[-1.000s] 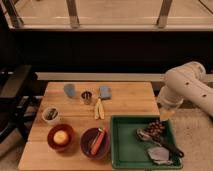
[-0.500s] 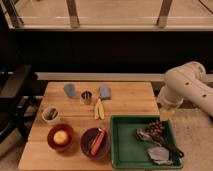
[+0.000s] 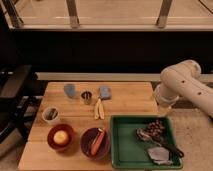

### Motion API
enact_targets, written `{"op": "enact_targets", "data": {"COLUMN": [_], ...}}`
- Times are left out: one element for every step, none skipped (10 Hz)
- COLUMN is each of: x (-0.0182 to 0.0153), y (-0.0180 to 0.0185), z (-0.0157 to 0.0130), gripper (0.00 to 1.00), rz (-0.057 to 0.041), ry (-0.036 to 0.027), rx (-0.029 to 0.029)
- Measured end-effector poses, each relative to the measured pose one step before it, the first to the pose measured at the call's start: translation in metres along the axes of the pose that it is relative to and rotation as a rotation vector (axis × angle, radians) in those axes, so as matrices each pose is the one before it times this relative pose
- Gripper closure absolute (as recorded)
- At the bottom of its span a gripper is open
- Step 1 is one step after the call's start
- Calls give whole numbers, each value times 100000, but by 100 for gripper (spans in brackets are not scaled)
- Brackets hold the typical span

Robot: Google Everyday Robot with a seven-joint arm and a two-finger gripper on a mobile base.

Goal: Place banana in table surface

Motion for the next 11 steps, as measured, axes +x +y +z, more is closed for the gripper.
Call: {"op": "enact_targets", "data": {"x": [-934, -1363, -976, -641, -664, -848, -987, -596, -349, -205, -15], "y": [-1219, -1732, -1446, -1115, -1223, -1228, -1485, -1039, -584, -418, 107], "z": [243, 435, 319, 204, 85, -108, -106, -82, -90, 3, 11], "gripper": [35, 35, 35, 35, 35, 35, 35, 35, 35, 35, 35], "rz": [-6240, -8810, -6927, -7011, -10685, -9891, -7426, -5718, -3767, -1840, -39], "ry": [346, 277, -244, -1166, -2809, -4549, -3992, -2998, -2073, -785, 33], "rx": [691, 690, 679, 881, 1463, 1467, 2211, 1919, 1189, 566, -322]}}
